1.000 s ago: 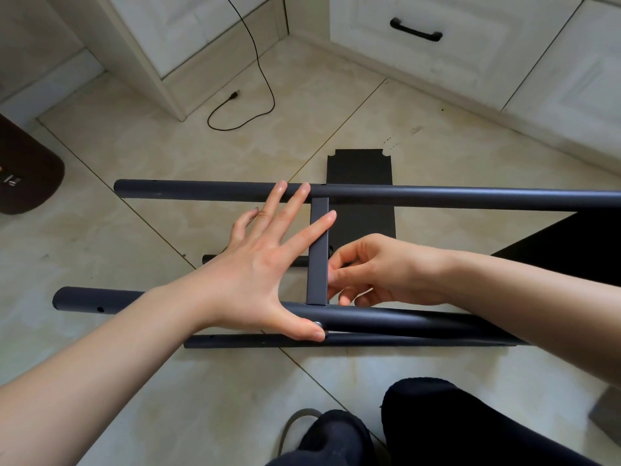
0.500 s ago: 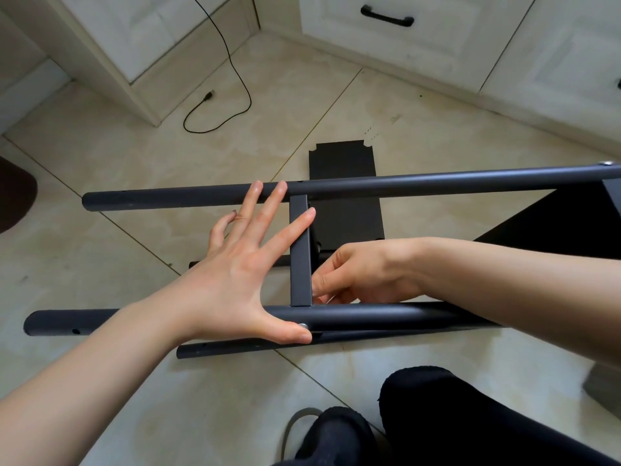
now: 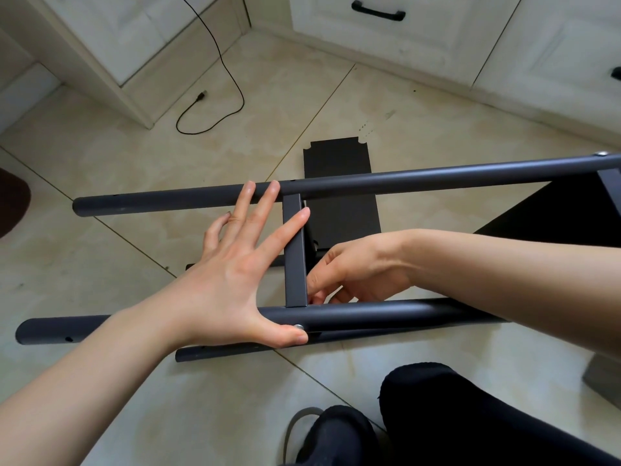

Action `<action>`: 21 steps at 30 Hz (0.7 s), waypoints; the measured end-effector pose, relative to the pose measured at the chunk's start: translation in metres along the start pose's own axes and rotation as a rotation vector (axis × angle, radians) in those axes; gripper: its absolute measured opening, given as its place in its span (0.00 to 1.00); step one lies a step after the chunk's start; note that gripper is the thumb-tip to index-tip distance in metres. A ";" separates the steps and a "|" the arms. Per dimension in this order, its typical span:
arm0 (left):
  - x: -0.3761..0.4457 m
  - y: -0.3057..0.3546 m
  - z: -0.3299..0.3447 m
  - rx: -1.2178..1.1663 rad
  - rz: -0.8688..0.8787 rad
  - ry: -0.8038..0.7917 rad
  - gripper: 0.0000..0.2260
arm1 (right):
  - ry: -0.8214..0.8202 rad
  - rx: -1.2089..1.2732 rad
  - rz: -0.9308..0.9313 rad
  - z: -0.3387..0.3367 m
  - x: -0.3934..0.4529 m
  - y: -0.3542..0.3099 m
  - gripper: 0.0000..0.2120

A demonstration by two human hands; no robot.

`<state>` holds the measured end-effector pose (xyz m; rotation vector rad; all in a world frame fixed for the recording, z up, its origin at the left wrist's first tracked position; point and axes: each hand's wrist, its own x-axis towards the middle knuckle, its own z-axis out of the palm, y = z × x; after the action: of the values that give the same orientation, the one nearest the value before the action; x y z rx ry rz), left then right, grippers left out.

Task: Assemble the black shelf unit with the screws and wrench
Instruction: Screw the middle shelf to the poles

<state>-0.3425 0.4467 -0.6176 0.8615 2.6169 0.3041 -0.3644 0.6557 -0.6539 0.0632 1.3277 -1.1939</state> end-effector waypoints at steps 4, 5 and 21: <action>0.000 0.001 0.000 0.002 -0.001 0.002 0.57 | -0.009 0.023 -0.014 -0.004 -0.001 0.000 0.11; 0.000 0.001 0.000 0.004 0.001 0.004 0.57 | -0.016 0.020 -0.010 -0.005 -0.002 -0.001 0.09; 0.002 0.002 -0.002 -0.007 -0.007 -0.003 0.57 | -0.168 0.131 -0.131 -0.014 0.013 0.006 0.11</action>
<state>-0.3437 0.4493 -0.6159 0.8494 2.6141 0.3092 -0.3727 0.6590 -0.6718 -0.0300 1.1193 -1.3656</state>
